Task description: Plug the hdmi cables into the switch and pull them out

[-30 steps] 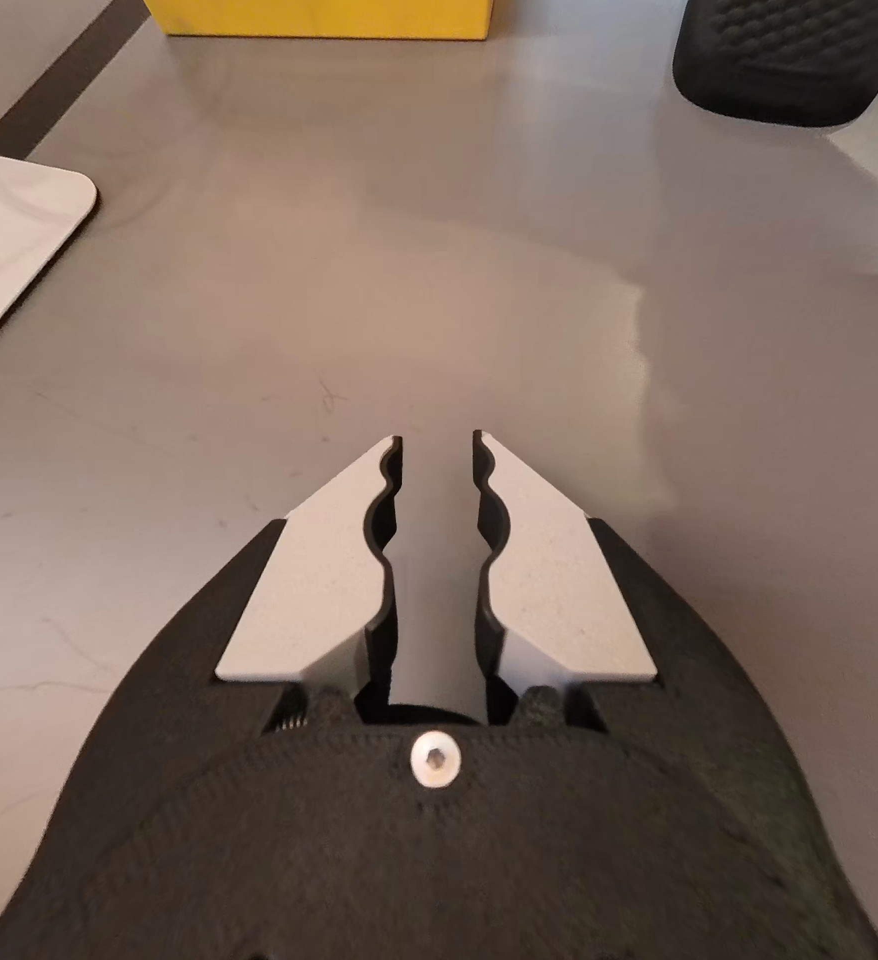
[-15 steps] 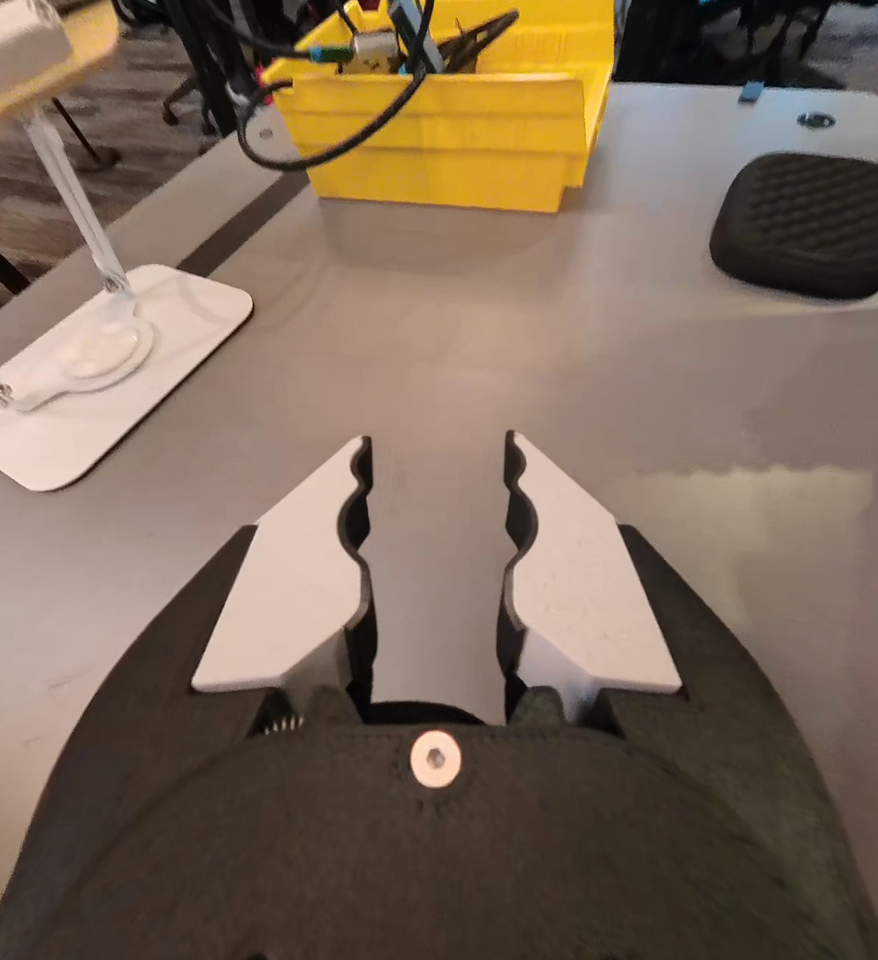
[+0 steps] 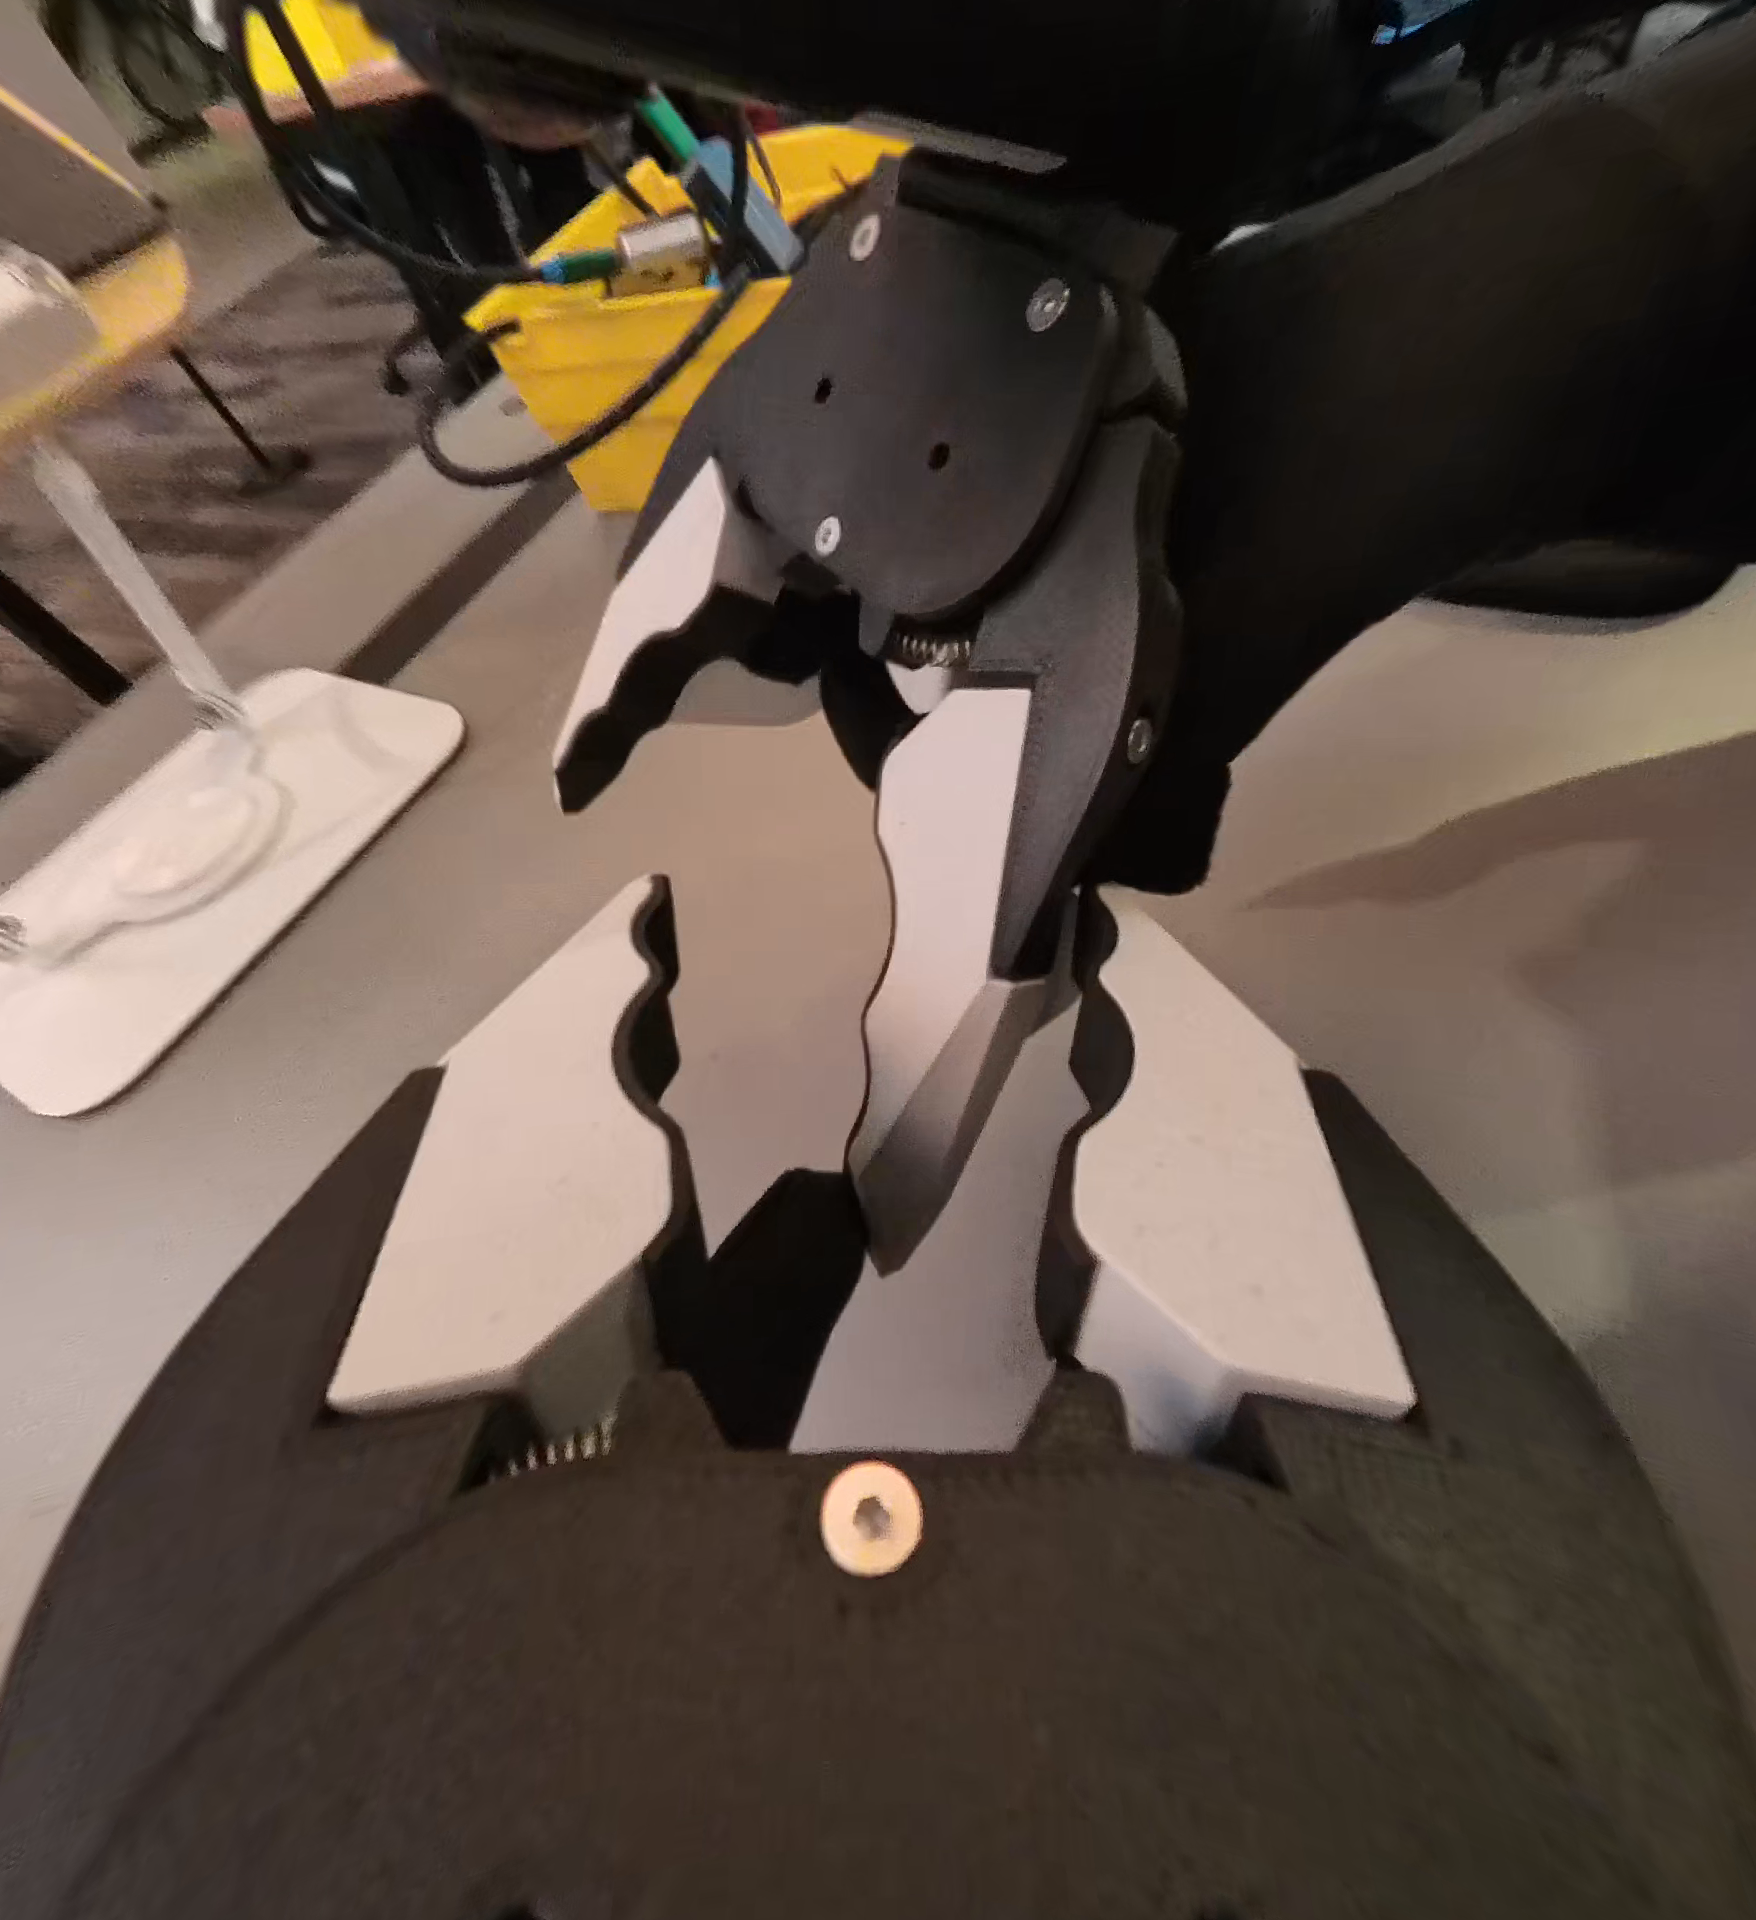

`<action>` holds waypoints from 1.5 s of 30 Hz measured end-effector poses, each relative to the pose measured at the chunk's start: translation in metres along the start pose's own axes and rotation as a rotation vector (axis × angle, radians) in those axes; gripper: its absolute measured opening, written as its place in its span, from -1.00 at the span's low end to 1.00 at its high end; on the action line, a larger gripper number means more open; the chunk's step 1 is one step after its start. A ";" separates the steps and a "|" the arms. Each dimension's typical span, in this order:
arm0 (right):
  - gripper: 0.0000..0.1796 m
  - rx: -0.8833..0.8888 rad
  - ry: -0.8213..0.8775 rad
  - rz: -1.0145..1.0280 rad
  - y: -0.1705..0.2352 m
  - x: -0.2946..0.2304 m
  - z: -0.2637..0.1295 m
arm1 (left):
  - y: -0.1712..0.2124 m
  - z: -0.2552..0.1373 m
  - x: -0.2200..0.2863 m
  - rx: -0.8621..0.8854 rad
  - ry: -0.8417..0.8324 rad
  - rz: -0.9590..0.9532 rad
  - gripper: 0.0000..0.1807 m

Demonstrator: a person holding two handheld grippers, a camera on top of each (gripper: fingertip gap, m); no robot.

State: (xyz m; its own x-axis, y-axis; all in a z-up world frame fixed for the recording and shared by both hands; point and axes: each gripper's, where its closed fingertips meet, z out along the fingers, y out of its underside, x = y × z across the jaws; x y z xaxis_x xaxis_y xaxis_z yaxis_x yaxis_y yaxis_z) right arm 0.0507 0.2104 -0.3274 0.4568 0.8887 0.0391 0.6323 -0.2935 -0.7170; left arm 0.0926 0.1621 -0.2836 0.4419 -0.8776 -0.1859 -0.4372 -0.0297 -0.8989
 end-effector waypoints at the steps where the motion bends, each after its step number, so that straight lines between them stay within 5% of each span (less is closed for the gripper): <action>1: 0.65 -0.006 -0.006 0.012 0.004 0.000 0.004 | 0.005 0.002 0.001 -0.015 0.010 0.005 -0.19; 12: 0.60 -0.061 -0.138 0.083 0.037 -0.017 0.042 | 0.048 0.021 0.003 -0.088 0.116 -0.058 -0.12; 19: 0.55 -0.116 -0.112 -0.075 0.050 -0.013 0.049 | 0.065 0.032 0.009 -0.134 0.105 -0.048 -0.18; 24: 0.59 -0.102 -0.119 -0.079 0.051 -0.011 0.048 | 0.064 0.035 0.010 -0.142 0.091 -0.040 -0.17; 27: 0.78 -0.054 -0.159 -0.115 0.048 -0.011 0.056 | 0.066 0.037 0.010 -0.156 0.074 -0.026 -0.17; 45: 0.78 -0.052 -0.161 -0.118 0.048 -0.011 0.055 | 0.066 0.037 0.007 -0.161 0.053 -0.038 -0.11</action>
State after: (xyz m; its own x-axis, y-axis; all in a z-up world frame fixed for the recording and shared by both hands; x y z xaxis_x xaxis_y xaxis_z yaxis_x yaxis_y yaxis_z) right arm 0.0410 0.2063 -0.4005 0.2749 0.9615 0.0058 0.7089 -0.1986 -0.6768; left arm 0.0955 0.1718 -0.3592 0.4207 -0.8981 -0.1282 -0.5430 -0.1360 -0.8287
